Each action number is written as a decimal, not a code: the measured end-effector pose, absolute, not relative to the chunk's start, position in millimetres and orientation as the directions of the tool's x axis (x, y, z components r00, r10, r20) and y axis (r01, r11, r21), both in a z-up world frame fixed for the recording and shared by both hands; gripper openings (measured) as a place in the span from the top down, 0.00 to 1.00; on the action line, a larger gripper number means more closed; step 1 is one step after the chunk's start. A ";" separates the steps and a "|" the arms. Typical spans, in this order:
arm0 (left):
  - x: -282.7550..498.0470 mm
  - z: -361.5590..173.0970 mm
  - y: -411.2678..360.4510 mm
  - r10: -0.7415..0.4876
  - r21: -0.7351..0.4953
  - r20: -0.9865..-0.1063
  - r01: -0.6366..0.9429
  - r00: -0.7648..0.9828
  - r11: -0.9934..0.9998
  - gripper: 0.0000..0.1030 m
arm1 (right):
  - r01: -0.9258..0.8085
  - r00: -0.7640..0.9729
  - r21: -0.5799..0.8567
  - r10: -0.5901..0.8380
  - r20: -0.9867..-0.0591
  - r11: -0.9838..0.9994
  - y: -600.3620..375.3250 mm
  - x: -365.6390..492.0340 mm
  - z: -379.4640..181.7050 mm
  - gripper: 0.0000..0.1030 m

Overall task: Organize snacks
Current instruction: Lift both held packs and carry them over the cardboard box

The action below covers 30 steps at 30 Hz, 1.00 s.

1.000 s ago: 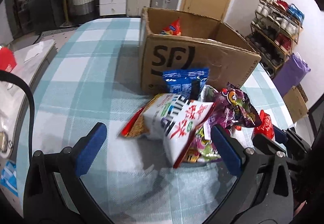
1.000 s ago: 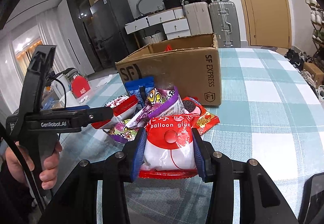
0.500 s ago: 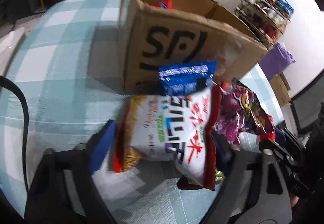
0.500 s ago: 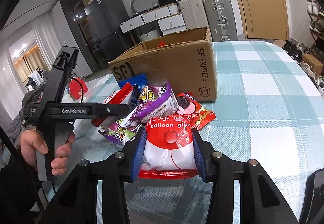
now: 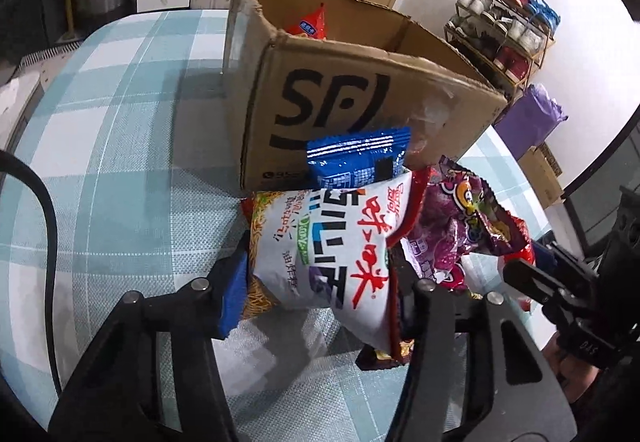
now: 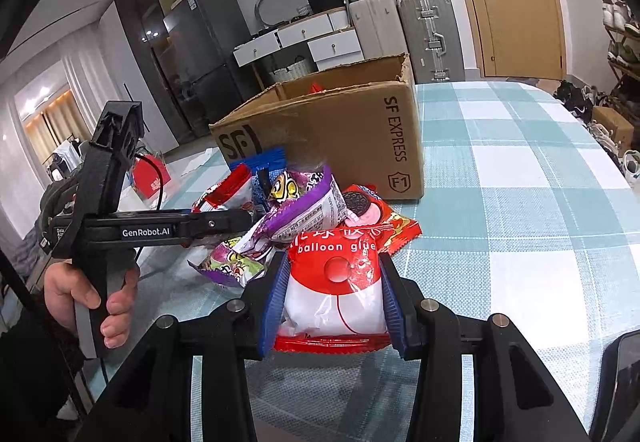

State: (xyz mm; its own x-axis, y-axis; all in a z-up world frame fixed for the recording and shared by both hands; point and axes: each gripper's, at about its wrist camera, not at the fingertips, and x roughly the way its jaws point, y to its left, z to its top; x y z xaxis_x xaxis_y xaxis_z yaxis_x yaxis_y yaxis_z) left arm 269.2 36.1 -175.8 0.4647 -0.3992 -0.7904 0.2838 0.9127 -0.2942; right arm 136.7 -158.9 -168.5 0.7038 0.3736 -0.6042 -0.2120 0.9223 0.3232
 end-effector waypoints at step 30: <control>161.9 -88.2 39.7 -0.403 -0.247 -0.703 0.330 0.586 0.911 0.51 | -0.220 0.766 0.367 0.393 -0.509 0.904 -168.2 110.2 -131.0 0.57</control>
